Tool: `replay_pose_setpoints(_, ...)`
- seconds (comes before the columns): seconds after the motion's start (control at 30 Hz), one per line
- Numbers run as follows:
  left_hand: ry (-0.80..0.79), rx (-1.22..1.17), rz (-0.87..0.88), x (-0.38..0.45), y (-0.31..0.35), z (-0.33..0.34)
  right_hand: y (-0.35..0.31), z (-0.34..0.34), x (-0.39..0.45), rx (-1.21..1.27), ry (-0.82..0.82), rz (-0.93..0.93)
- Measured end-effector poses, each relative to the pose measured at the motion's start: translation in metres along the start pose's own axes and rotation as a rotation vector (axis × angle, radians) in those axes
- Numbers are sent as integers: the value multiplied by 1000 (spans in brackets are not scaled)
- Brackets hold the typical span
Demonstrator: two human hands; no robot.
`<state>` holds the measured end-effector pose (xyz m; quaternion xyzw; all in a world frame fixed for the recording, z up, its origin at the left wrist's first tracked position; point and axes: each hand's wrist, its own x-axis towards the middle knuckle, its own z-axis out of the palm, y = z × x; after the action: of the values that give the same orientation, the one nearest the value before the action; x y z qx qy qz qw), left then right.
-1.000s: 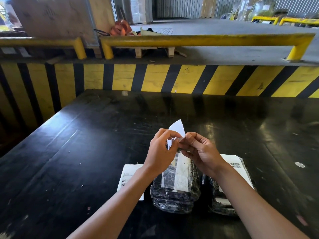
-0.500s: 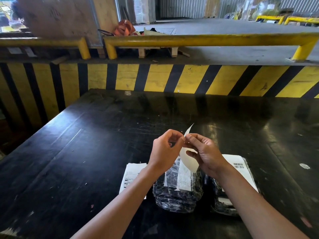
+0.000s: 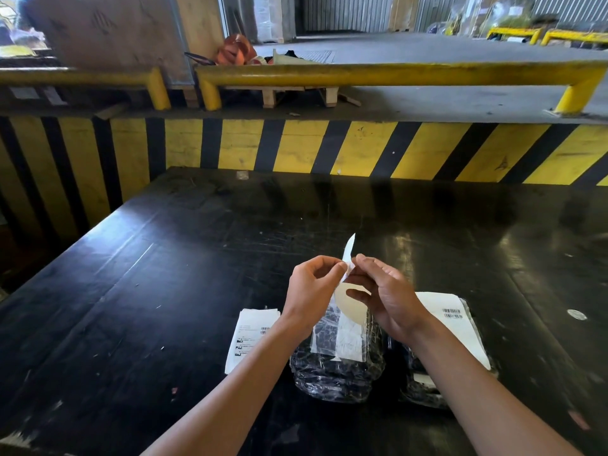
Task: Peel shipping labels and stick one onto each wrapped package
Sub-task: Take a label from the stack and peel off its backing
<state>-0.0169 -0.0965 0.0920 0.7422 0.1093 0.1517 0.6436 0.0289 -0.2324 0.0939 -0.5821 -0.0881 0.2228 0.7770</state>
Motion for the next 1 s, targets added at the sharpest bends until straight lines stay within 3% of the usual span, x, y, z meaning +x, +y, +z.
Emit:
replay_pose_setpoints(0.2, 1, -41, -36, 0, 1, 1, 2, 0, -2, -58, 72, -48)
replay_pose_setpoints(0.33, 26, -192, -222, 6, -3, 1, 3, -2, 1, -130, 113, -26)
replay_pose_setpoints(0.6, 184, -428, -528, 25, -20, -17, 5, -24, 9, -391, 409, -61)
replay_pose_setpoints(0.8, 274, -574, -637, 38, -25, -37, -2, -44, 8, -340, 515, -37)
replay_pose_setpoints(1.0, 344, -650, -627, 48, -30, -50, -5, -67, 4, -264, 649, -30)
